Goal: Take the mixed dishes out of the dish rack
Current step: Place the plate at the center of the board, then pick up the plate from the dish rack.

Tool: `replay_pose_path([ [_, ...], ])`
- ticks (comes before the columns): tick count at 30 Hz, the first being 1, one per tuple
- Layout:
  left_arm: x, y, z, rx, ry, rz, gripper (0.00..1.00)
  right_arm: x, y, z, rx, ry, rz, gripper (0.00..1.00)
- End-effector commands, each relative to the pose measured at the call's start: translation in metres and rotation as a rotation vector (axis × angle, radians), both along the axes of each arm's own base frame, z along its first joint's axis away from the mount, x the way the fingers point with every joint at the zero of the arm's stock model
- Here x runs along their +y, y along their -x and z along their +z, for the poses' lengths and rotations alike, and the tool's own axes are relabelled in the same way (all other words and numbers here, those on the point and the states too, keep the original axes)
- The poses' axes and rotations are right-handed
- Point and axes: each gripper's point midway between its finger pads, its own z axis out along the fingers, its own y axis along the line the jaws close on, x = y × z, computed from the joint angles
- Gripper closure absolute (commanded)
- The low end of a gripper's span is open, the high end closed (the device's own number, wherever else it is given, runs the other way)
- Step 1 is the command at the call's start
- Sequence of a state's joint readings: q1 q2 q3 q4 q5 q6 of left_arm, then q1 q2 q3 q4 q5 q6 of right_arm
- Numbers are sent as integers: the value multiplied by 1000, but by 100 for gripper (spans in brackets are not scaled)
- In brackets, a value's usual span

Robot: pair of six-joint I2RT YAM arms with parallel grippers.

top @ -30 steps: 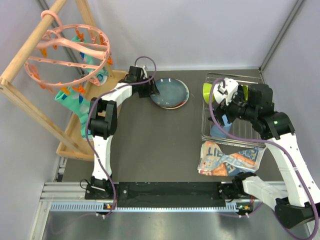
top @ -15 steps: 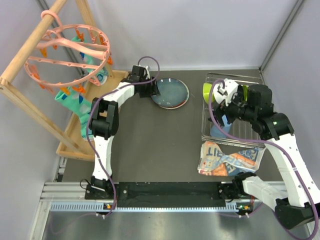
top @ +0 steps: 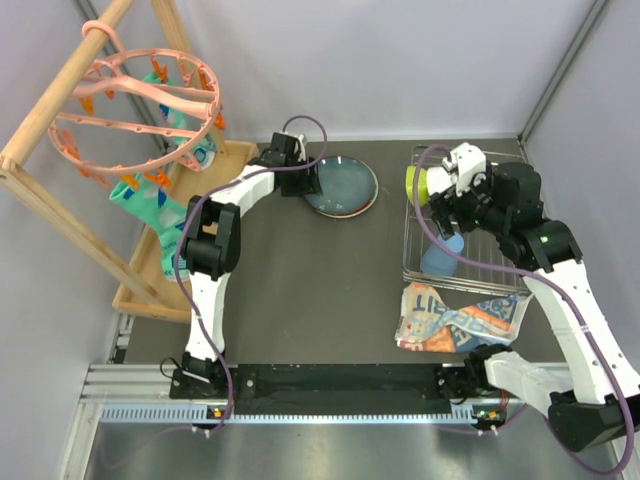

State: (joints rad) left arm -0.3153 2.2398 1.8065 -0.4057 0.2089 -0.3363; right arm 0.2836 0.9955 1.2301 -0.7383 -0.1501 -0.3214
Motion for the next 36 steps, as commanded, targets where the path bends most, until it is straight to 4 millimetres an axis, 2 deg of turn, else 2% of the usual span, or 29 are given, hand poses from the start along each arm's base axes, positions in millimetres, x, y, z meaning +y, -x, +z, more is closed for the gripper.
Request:
replay_pose_path([
  [1, 6, -6, 22, -71, -36, -4, 30, -28, -25, 12, -65, 24, -194, 16],
  [3, 10, -6, 30, -103, -47, -3, 29, -40, -34, 16, -77, 26, -268, 17],
  [7, 14, -6, 48, -159, -54, -12, 28, -52, -41, 20, -81, 16, -328, 18],
  [12, 17, -2, 59, -189, -57, -15, 26, -79, -54, 19, -80, 30, -459, 20],
  [16, 24, 4, 69, -214, -56, -13, 25, -107, -69, 8, -40, 45, -577, 21],
  [18, 28, 8, 68, -213, -55, -12, 24, -123, -74, 5, -33, 47, -640, 20],
  [21, 29, 20, 74, -215, -41, -37, 22, -139, -83, -6, -1, 39, -696, 20],
  [24, 30, 31, 88, -242, -27, -55, 13, -145, -94, -16, 19, 31, -720, 19],
  [25, 29, 35, 86, -243, -24, -63, 12, -157, -96, -19, 24, 24, -750, 19],
  [30, 32, 45, 101, -283, -22, -84, 7, -175, -113, -37, 54, 0, -789, 19],
  [36, 38, 52, 103, -309, -51, -93, 2, -184, -128, -59, 97, -22, -798, 19],
])
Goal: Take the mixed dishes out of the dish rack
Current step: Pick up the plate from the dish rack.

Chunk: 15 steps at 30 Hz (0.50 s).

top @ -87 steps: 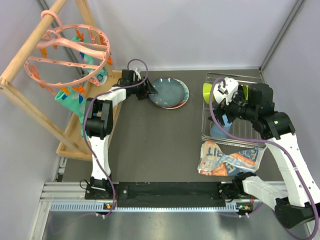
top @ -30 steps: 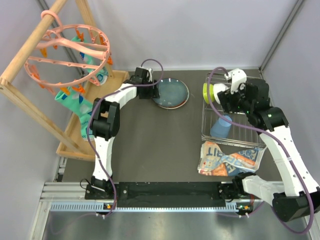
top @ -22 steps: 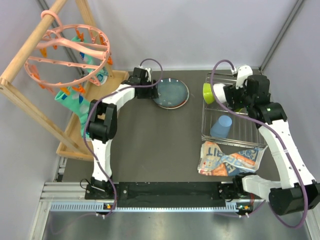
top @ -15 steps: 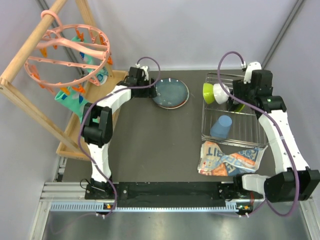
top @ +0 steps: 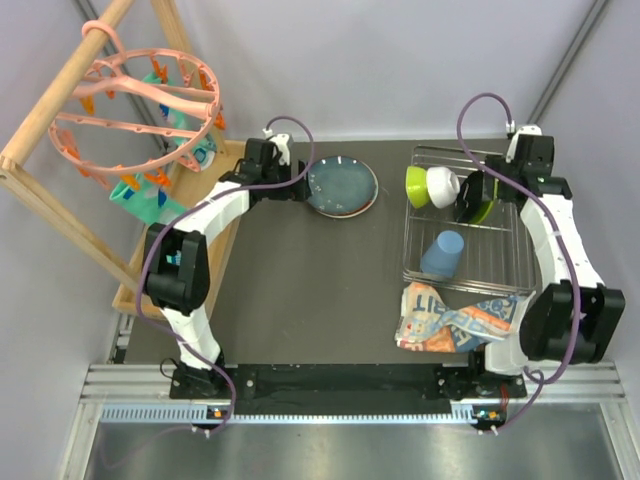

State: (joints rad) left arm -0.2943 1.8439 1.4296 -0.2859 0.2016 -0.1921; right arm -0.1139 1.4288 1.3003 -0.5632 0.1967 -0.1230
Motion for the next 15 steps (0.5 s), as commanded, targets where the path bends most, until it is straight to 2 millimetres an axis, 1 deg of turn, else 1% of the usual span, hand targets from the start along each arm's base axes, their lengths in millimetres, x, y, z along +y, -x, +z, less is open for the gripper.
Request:
replay_pose_path([
  [1, 2, -1, 31, -113, -3, -25, 1, -3, -26, 15, -90, -38, -3, 19],
  [4, 4, 1, 30, -116, -10, -31, 1, -6, -33, 7, -84, -49, -13, 20],
  [9, 5, 3, 32, -126, -18, -35, 1, -12, -40, 0, -81, -52, -27, 21],
  [12, 6, 3, 33, -130, -22, -31, 1, -14, -42, -5, -72, -59, -33, 24],
  [15, 7, 3, 31, -127, -26, -30, 1, -14, -45, -11, -64, -65, -31, 30],
])
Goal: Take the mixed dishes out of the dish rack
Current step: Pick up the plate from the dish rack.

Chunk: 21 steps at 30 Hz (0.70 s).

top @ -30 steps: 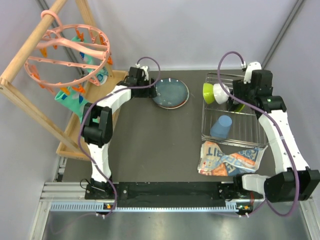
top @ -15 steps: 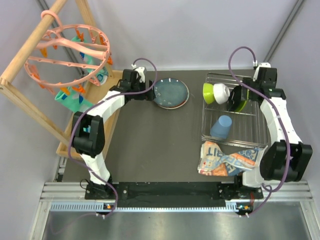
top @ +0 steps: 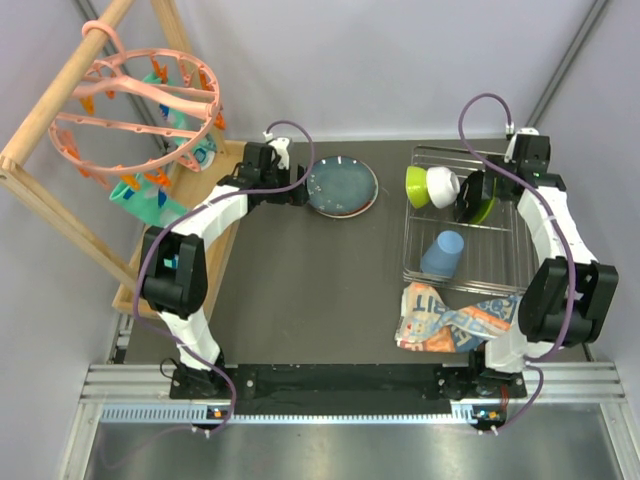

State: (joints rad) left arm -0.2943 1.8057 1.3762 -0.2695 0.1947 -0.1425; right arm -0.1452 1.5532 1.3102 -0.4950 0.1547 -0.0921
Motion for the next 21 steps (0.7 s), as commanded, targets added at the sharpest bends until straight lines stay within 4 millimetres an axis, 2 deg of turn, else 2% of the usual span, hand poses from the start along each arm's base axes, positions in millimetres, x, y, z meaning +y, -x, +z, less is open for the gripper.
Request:
replay_pose_path([
  [1, 1, -5, 32, -102, 12, -7, 1, -7, -21, 23, -98, -10, -15, 35],
  [7, 3, -6, 29, -98, 7, 0, 1, -6, -25, 16, -81, -13, -3, 49],
  [21, 4, -5, 24, -88, 2, 2, 1, 3, -39, 3, -61, -61, 43, 63],
])
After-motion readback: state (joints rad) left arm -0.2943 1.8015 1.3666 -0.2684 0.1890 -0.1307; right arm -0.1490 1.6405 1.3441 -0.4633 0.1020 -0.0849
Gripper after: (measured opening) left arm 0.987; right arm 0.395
